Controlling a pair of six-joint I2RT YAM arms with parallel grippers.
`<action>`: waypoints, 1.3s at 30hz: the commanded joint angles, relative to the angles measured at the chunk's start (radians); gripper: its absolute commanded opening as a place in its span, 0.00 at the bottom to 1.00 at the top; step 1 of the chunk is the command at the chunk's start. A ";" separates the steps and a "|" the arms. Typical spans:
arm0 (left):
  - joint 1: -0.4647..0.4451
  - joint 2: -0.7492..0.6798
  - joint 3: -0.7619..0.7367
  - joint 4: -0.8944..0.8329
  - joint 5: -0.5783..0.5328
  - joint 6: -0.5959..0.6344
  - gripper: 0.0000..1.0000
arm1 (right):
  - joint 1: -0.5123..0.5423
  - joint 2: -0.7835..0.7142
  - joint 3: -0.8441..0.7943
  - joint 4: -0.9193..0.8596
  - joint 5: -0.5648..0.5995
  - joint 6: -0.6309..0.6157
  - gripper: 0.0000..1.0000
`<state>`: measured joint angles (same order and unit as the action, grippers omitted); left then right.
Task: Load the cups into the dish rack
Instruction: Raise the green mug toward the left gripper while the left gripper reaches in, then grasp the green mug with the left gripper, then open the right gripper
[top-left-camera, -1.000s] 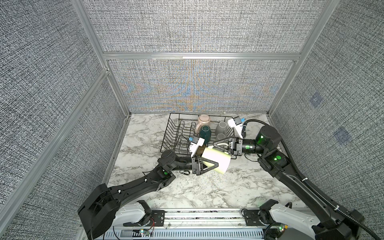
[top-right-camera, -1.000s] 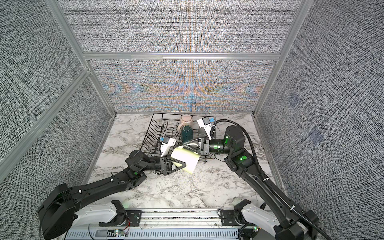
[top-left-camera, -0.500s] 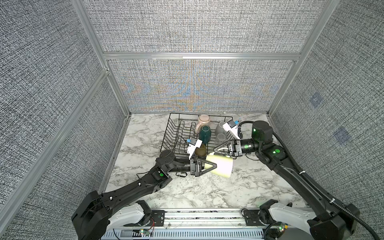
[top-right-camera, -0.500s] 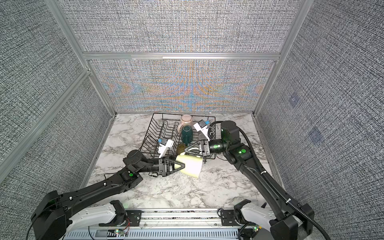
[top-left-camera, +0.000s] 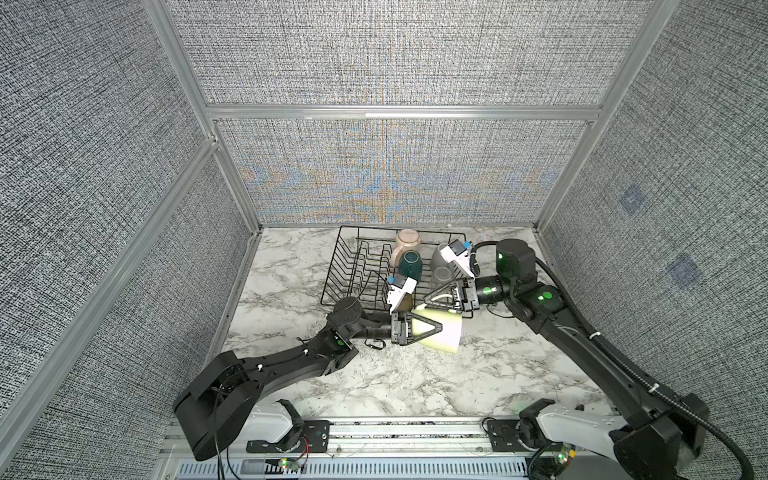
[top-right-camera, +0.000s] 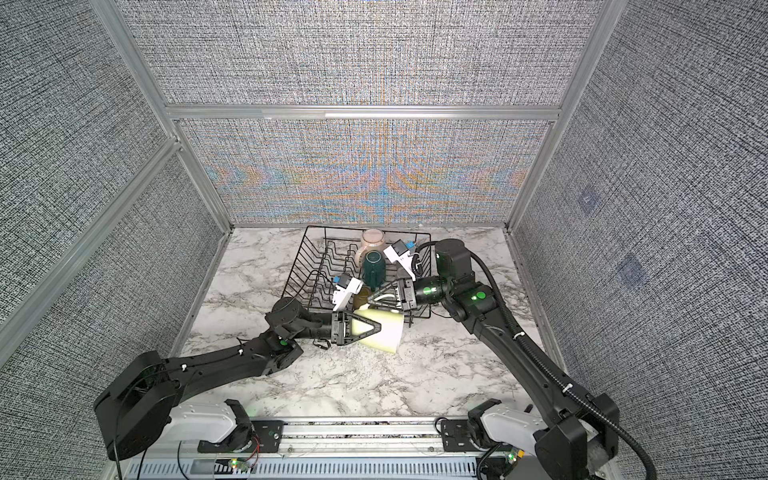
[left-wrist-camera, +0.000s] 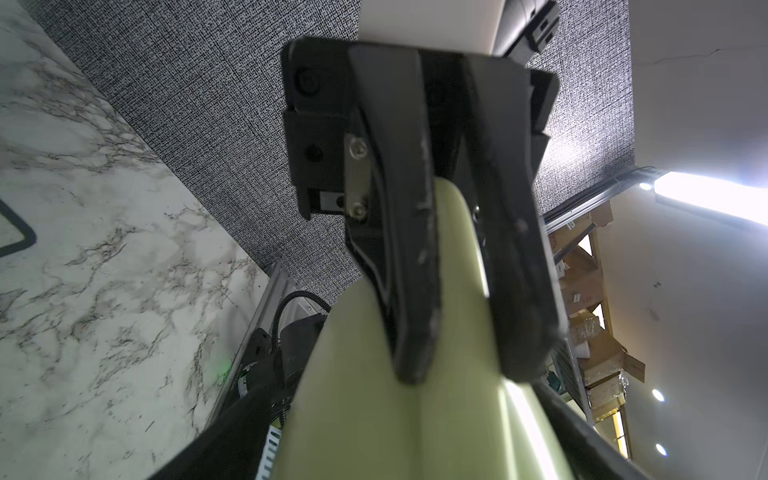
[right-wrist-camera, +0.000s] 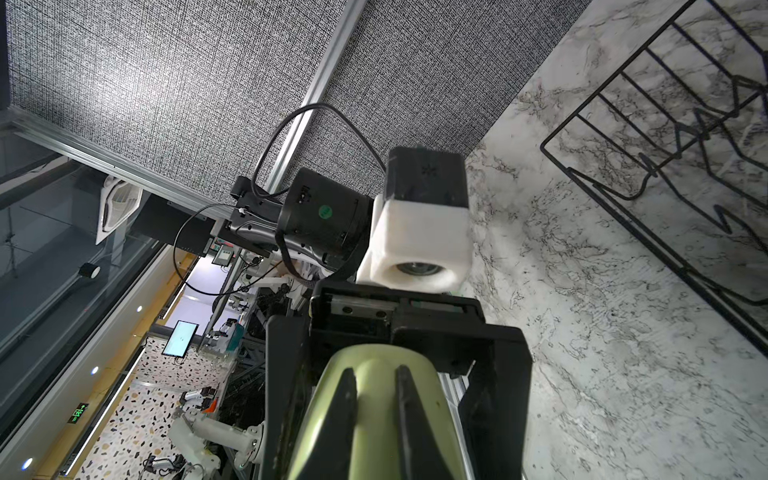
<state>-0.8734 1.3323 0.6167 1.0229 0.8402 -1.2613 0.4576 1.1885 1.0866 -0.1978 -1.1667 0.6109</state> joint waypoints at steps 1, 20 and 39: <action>0.001 -0.001 -0.004 0.010 -0.001 -0.007 0.91 | -0.005 0.015 0.017 0.004 -0.031 0.001 0.00; 0.022 0.000 0.027 -0.154 -0.027 0.053 0.63 | -0.040 0.063 0.026 -0.004 0.013 0.029 0.08; 0.126 0.120 0.064 -0.222 -0.076 0.010 0.54 | -0.202 0.018 -0.054 -0.075 0.182 0.051 0.52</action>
<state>-0.7628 1.4399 0.6609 0.8459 0.8112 -1.2457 0.2714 1.2293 1.0271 -0.2409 -1.0233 0.6754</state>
